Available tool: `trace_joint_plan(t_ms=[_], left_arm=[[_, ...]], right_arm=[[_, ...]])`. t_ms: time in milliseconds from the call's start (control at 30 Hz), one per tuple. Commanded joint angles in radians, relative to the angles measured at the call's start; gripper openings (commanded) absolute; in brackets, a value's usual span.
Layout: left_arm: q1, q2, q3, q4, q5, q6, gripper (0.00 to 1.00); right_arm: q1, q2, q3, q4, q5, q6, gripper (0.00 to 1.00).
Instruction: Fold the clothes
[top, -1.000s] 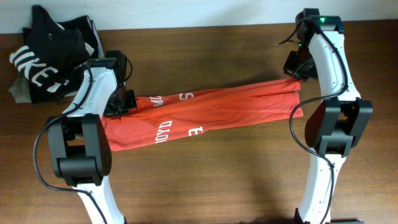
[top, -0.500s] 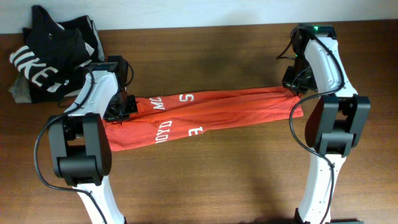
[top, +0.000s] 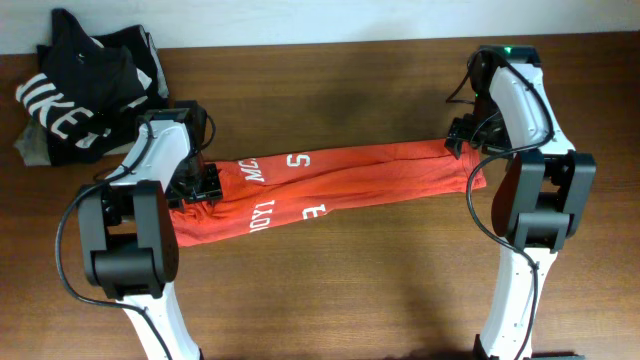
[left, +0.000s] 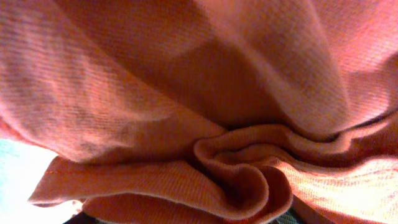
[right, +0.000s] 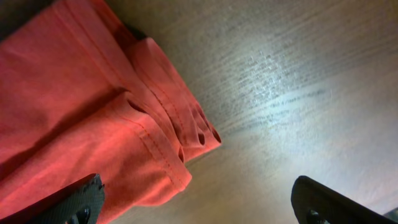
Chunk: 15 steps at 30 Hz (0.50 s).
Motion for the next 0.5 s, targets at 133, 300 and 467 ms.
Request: trace_joint_plan(t_ms=[133,300,467], left_arm=[[0.002,-0.023,0.255,-0.113,-0.014,-0.003,0.57],[-0.034,-0.019,0.303,-0.081,0.251,-0.003,0.17],[-0.124,0.012,0.299,-0.032,0.263,-0.003,0.09]], right_arm=[[-0.007,-0.035,0.037,0.013,0.016,-0.056,0.99],[-0.005,-0.034,0.074,0.077,-0.351,-0.182,0.73],[0.032,-0.032,0.063,0.119,-0.396,-0.182,0.36]])
